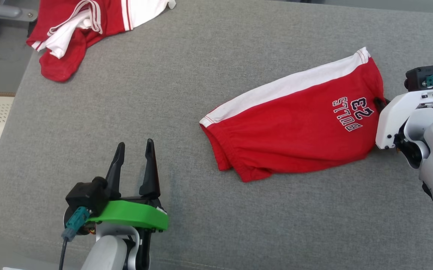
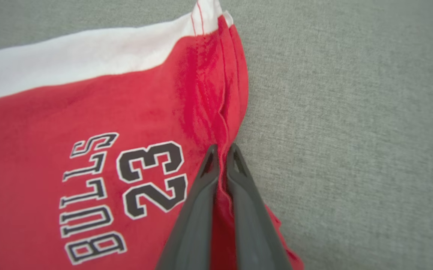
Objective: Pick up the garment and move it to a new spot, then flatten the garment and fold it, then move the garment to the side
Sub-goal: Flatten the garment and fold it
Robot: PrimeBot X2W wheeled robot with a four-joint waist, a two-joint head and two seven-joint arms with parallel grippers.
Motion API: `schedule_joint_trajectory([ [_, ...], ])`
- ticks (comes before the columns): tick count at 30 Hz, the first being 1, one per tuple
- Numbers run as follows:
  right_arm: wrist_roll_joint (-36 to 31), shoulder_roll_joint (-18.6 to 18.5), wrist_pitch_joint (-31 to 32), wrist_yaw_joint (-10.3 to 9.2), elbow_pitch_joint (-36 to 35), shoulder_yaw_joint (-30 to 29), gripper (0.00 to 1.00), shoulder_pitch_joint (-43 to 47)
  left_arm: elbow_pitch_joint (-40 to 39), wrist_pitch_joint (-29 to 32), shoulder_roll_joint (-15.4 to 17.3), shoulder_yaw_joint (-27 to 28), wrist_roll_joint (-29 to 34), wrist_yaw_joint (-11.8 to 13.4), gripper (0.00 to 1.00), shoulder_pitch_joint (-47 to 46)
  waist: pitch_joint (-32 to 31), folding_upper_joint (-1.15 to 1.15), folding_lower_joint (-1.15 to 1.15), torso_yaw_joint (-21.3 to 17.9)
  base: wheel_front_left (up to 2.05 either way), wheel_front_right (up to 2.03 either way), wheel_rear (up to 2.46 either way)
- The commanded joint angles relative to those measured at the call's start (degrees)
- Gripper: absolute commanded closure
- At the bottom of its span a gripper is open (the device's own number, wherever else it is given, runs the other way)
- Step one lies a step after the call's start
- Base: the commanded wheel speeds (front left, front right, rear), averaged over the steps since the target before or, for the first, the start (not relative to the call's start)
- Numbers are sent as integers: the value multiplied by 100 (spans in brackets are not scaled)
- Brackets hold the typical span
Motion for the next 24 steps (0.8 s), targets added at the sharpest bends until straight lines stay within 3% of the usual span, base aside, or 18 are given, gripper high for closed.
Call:
schedule_joint_trajectory([
  [1,53,-22,-132,-10,6,-19,100,115,0,-3,-19,23,42,-40,0,73,-52,0,0,-128,0,0,0],
  [17,747,102,-1714,-10,-465,-449,100,1219,93,-4,-4,48,292,-130,0,29,-412,0,0,-1338,0,0,0],
  [24,831,305,-2034,-10,-554,-755,100,1570,135,-3,6,3,304,-110,0,30,-471,0,0,-1541,0,0,0],
])
